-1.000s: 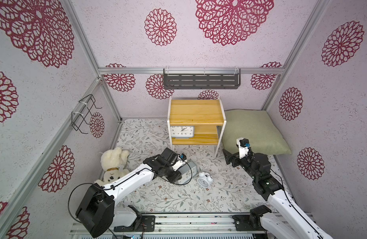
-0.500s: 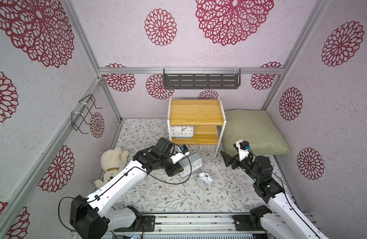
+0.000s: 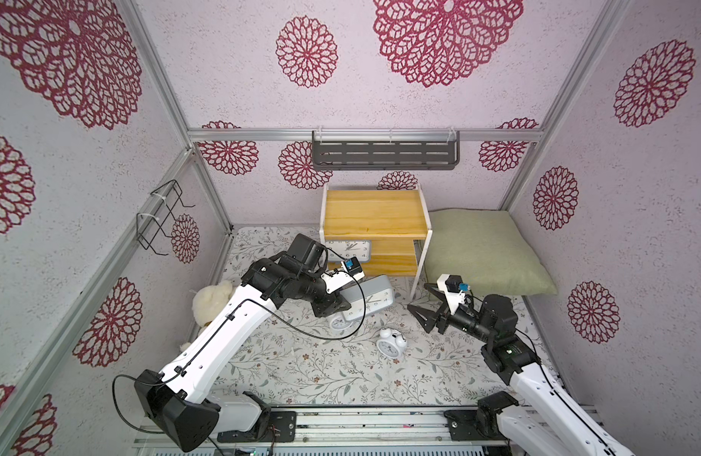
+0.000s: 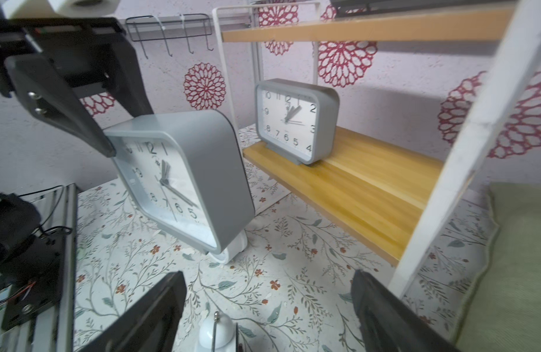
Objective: Place the alarm clocks on the shelf by style
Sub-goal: Pick up the alarm from the center of the board.
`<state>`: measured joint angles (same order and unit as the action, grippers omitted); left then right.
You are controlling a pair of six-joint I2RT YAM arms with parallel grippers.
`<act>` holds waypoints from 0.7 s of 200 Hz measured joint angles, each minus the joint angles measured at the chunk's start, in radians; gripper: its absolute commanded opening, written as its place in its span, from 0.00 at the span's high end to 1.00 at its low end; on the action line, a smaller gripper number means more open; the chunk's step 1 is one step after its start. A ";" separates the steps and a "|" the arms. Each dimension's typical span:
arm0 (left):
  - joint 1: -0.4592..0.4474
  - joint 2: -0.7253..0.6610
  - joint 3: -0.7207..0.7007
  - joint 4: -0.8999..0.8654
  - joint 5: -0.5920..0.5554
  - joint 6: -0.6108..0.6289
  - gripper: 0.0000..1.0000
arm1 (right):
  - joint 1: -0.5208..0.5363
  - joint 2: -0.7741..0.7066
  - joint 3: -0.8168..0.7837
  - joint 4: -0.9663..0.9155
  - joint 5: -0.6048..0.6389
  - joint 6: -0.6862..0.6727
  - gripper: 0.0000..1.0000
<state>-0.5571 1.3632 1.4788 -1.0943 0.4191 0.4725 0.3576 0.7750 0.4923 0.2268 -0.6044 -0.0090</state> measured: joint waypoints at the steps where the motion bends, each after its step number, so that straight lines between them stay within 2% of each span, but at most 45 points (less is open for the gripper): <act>1: 0.000 0.001 0.001 -0.002 0.001 0.003 0.83 | 0.000 0.002 0.000 0.000 -0.006 0.000 0.08; 72: 0.006 0.094 0.121 -0.098 0.083 0.179 0.82 | -0.001 0.046 0.022 0.011 -0.183 -0.010 0.08; 140: -0.003 0.140 0.145 -0.144 0.157 0.305 0.80 | -0.001 0.079 0.060 0.012 -0.253 -0.027 0.13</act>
<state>-0.5598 1.5028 1.6234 -1.2385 0.5758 0.7776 0.3569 0.8543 0.5526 0.2386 -0.8577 -0.0357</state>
